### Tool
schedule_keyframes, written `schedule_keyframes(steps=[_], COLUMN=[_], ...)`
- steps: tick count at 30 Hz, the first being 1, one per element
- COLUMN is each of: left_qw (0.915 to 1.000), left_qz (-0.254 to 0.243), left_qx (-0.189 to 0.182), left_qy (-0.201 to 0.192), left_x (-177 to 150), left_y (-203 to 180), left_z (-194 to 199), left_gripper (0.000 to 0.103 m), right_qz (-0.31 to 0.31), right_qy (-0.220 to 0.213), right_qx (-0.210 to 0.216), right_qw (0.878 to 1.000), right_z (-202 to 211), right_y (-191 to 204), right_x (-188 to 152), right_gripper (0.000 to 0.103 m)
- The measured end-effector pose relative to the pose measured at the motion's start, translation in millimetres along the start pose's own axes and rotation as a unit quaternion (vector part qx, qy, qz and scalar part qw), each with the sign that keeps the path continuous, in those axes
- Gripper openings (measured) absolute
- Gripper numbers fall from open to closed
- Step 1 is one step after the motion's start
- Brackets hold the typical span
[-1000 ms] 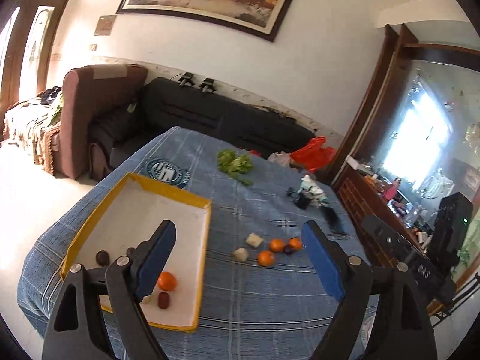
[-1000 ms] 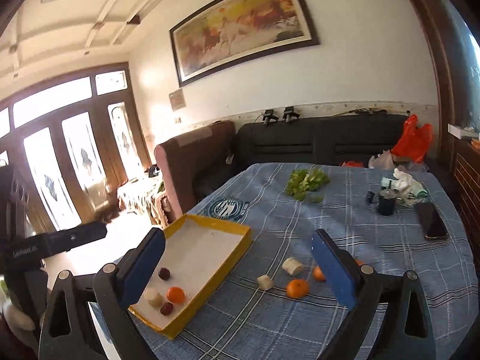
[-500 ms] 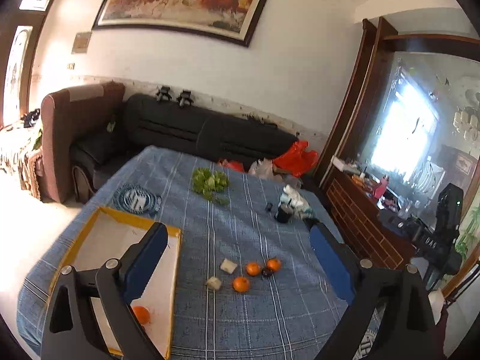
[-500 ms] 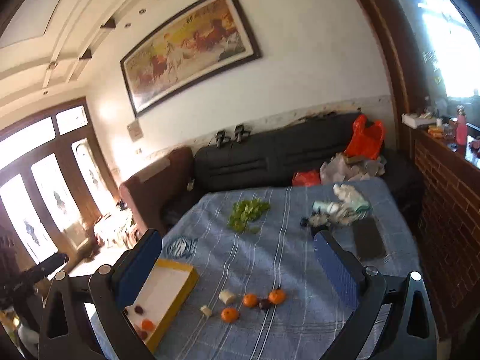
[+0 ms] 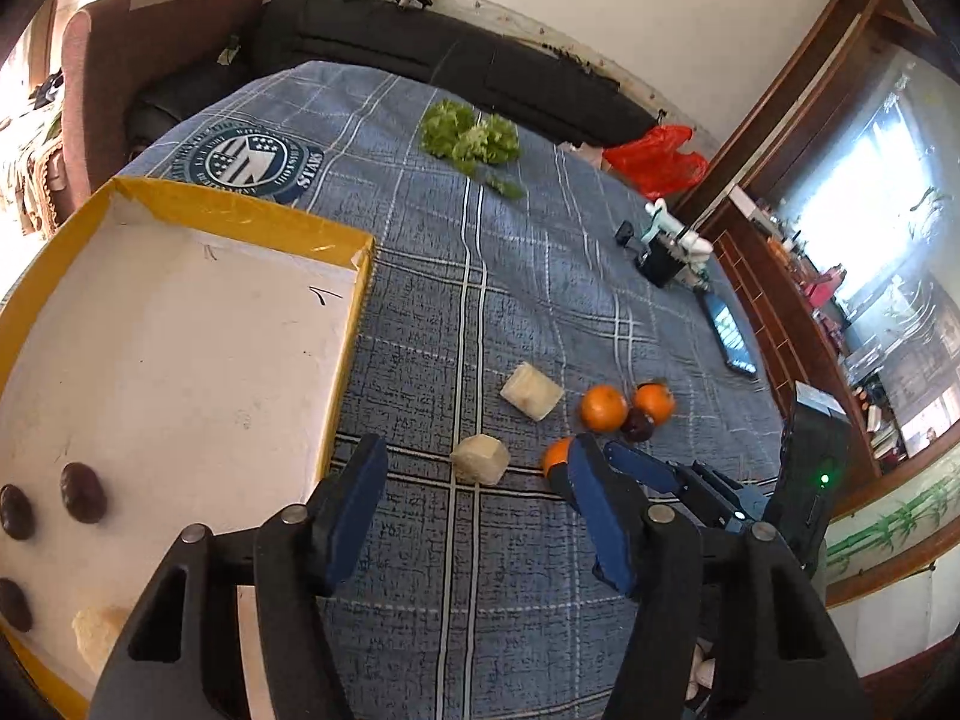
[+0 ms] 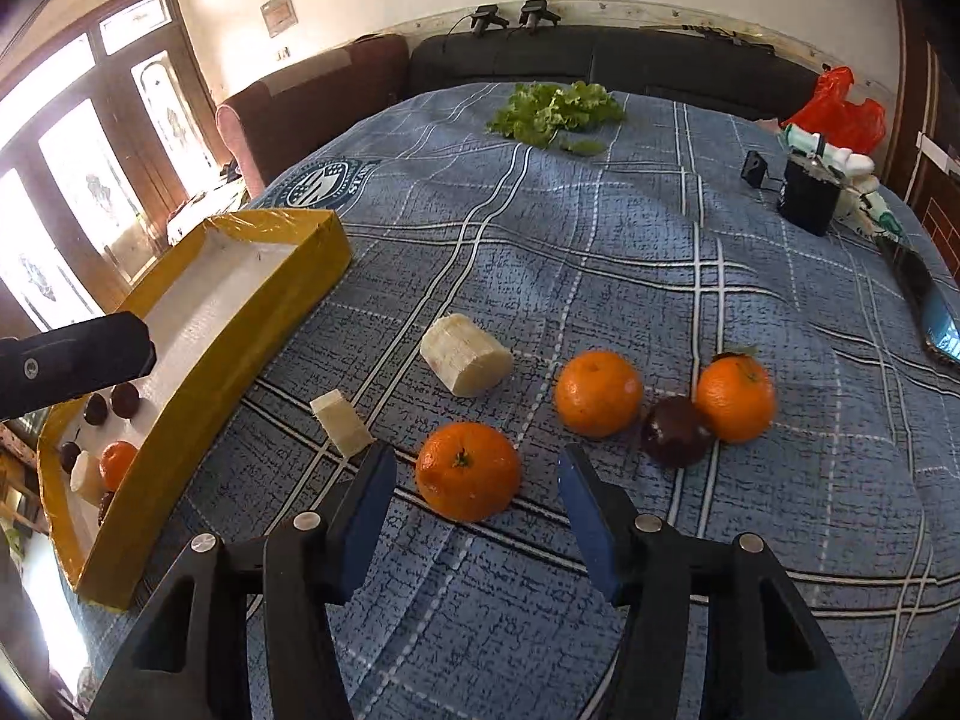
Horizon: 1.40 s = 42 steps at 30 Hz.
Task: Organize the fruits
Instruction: 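Grasp a white yam cube with the left tool while the right tool grasps an orange, then carry the cube and orange into the tray and open both tools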
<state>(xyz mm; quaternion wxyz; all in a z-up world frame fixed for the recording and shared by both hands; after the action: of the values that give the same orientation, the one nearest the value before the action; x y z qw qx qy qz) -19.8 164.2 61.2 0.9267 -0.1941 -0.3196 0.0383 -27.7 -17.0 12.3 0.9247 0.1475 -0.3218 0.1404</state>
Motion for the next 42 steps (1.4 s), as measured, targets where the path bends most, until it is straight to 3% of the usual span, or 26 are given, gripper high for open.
schedule_keyframes(steps=[2,4,9,17,19,20,21,23,28,32,36,42], left_qw=[1.0000,0.9998,0.9987,0.9916,0.9888,0.9868,0.9844,0.9862,0.9917,0.9945,0.9941,0.9888], left_qz=[-0.006,-0.012,-0.035,-0.092,-0.105,-0.112,-0.122,-0.117,-0.095,-0.073,-0.048,0.004], left_qx=[0.001,0.004,0.012,0.076,0.091,0.104,0.119,0.109,0.086,0.071,0.082,0.128], left_qy=[0.007,0.014,0.035,0.052,0.054,0.053,0.044,0.043,0.015,-0.023,-0.053,-0.077], left_x=[1,1,-2,-15,-19,-21,-23,-25,-29,-27,-22,-9], left_y=[-4,-7,-22,-39,-41,-42,-44,-43,-42,-30,1,73], left_z=[-8,-18,-43,-78,-84,-86,-84,-82,-50,-1,46,87], left_gripper=[0.062,0.062,0.062,0.061,0.049,0.035,0.033,0.033,0.033,0.033,0.033,0.033], right_qz=[0.003,0.002,-0.022,-0.082,-0.083,-0.082,-0.080,-0.077,-0.068,-0.059,-0.040,-0.010], right_qy=[0.001,0.008,-0.012,-0.016,-0.016,-0.015,-0.015,-0.018,-0.034,-0.047,-0.065,-0.062], right_qx=[0.001,0.012,0.004,0.018,0.020,0.019,0.018,0.011,-0.001,-0.002,0.008,0.080], right_qw=[1.000,1.000,1.000,0.996,0.996,0.996,0.996,0.997,0.997,0.997,0.997,0.995], right_z=[-11,-13,11,22,24,23,23,23,27,31,41,54], right_y=[-1,-2,-16,-51,-52,-52,-51,-48,-44,-38,-17,44], right_x=[-2,-3,-11,-18,-20,-20,-21,-20,-19,-19,-13,10], right_gripper=[0.061,0.042,0.042,0.042,0.042,0.042,0.042,0.042,0.042,0.042,0.042,0.043])
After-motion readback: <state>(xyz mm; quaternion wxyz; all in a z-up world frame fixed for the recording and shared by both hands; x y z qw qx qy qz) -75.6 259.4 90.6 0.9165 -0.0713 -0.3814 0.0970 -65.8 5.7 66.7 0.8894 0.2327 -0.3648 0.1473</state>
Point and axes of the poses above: each gripper's, at about its wrist camera, not at the fingertips, and z roughly against the way its jaws point, y to its left, x to its top, the point moved 1 cm from there along -z, roughly the way its jaws point, and after that the axes turned 2 degrees about -y, right-handed, at the moved point
